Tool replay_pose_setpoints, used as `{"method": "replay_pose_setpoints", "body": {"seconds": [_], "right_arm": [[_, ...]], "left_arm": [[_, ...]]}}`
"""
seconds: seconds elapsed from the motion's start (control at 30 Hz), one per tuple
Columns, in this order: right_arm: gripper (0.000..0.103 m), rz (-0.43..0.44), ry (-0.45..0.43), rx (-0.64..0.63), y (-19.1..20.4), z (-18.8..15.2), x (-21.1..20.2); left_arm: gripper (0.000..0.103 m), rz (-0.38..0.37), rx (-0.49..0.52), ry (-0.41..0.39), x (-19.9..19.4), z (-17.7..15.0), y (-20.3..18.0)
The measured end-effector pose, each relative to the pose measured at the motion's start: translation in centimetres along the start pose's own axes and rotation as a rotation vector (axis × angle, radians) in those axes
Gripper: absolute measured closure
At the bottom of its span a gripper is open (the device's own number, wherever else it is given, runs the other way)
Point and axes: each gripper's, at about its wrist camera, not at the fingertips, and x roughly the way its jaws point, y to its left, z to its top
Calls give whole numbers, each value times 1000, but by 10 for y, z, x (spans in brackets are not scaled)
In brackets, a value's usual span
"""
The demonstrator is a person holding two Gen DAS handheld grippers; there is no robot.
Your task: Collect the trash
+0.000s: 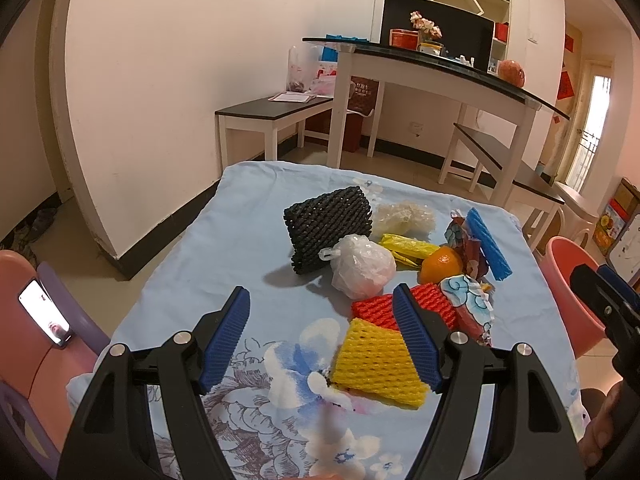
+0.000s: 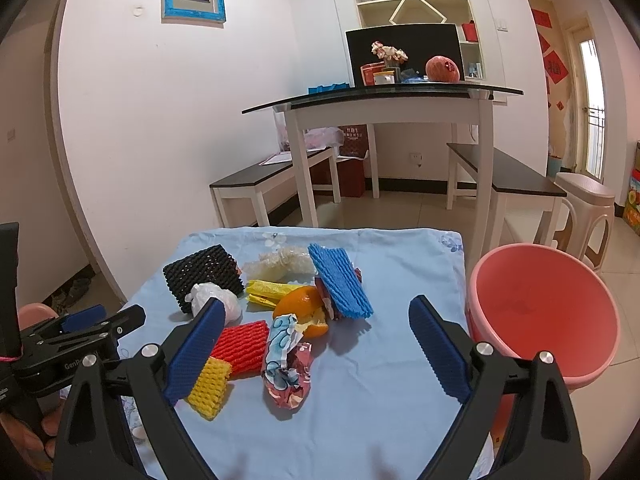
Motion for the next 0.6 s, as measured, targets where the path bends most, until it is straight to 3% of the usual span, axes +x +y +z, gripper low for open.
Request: {"method": "replay_pose_setpoints", "body": {"seconds": [0.6], "right_arm": [[19, -1, 3, 0, -1, 0, 2]], "left_arm": [[29, -11, -6, 8, 4, 0, 0]]}}
